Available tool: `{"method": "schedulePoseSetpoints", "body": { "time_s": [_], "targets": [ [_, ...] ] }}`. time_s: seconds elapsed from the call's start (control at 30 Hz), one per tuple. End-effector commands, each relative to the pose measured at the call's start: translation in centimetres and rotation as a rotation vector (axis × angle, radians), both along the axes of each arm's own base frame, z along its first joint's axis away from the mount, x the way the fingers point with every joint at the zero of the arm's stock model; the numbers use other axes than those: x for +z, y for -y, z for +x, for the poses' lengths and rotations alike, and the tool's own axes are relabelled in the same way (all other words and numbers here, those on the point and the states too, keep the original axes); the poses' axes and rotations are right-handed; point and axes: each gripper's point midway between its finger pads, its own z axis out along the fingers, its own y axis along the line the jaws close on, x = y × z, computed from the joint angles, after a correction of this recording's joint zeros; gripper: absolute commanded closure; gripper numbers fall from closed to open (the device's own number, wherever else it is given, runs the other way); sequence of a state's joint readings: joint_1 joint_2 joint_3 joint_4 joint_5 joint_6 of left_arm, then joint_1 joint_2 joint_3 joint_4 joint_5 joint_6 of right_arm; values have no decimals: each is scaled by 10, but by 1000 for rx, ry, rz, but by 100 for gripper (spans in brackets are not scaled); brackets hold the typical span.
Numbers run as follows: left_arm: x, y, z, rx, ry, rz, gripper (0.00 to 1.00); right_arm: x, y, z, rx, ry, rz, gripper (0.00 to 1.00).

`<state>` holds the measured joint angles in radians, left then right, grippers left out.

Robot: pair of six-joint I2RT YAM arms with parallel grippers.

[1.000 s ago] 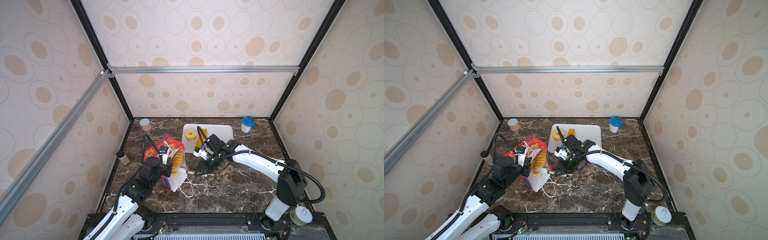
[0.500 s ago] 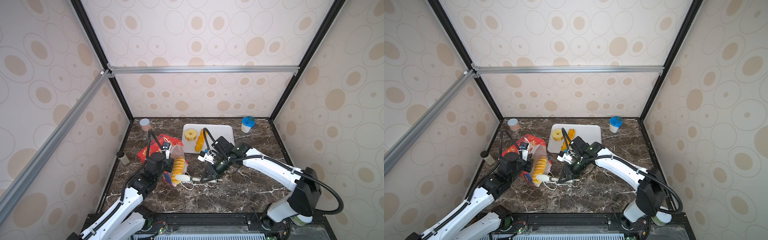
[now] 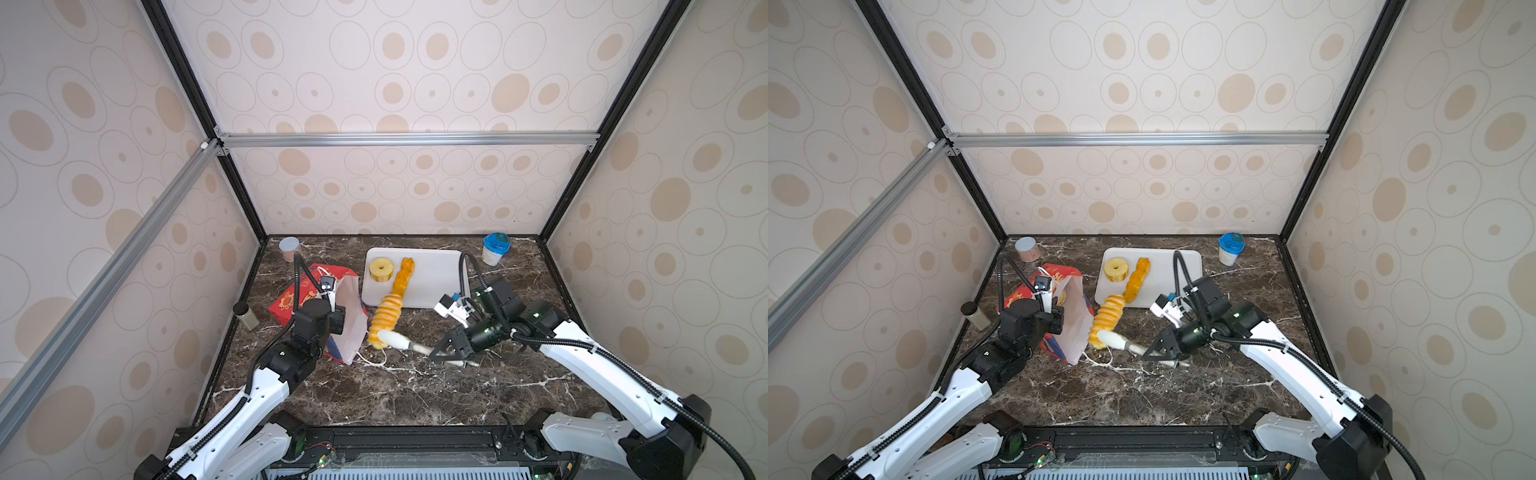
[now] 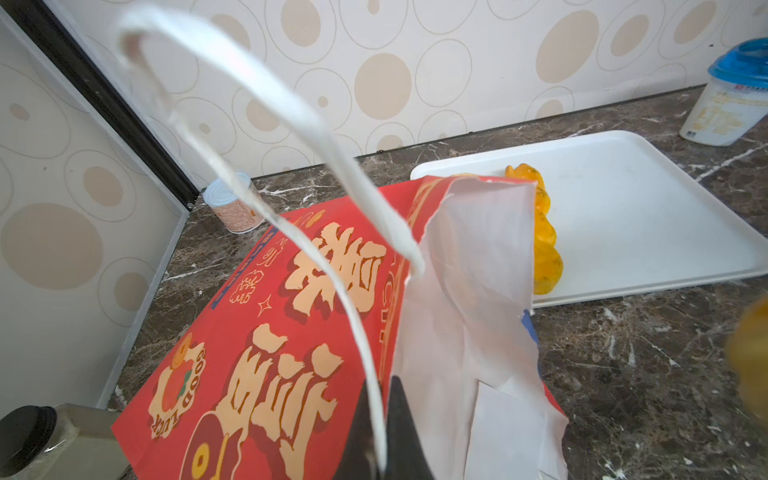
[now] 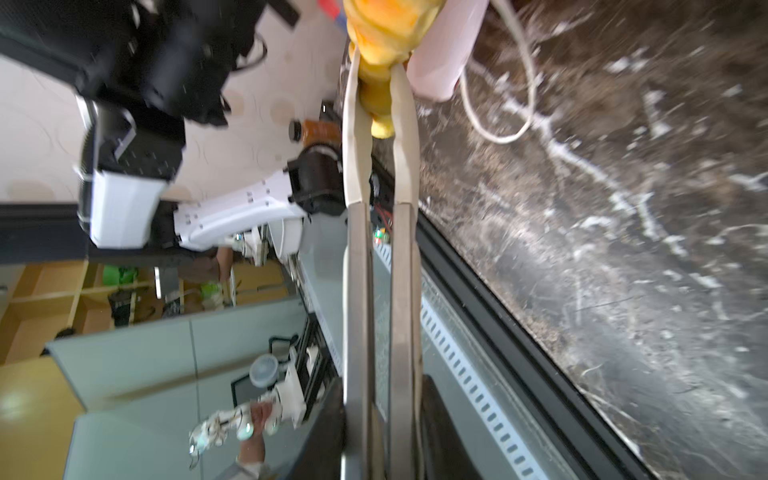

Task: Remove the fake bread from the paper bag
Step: 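Carry the sliced bread to the white tray and open the tongs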

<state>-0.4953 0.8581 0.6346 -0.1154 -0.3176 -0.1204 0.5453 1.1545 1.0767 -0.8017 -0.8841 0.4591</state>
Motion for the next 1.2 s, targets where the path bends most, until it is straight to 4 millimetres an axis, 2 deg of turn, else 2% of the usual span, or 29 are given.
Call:
{"method": "schedulePoseSetpoints", "body": {
  "time_s": [0.0,0.13,0.23,0.43,0.6,0.83,1.17],
  "targets": [
    [41,-1,-4,4,98,-85,100,10,21,50,-156,76,41,100],
    [38,7,-16,-59,85,-132,100,-7,45,116,-300,97,42,100],
    [31,5,-22,-68,61,-127,100,-26,57,149,-316,77,1,100],
    [27,0,-31,-70,66,-120,100,-64,72,197,-366,35,-18,100],
    [19,0,-32,-75,50,-105,100,-92,75,222,-375,-13,-38,100],
    [14,3,-30,-88,40,-84,100,-112,71,247,-388,-58,-5,100],
    [17,6,-26,-98,40,-74,100,-146,67,257,-371,-154,-4,100]
  ]
}}
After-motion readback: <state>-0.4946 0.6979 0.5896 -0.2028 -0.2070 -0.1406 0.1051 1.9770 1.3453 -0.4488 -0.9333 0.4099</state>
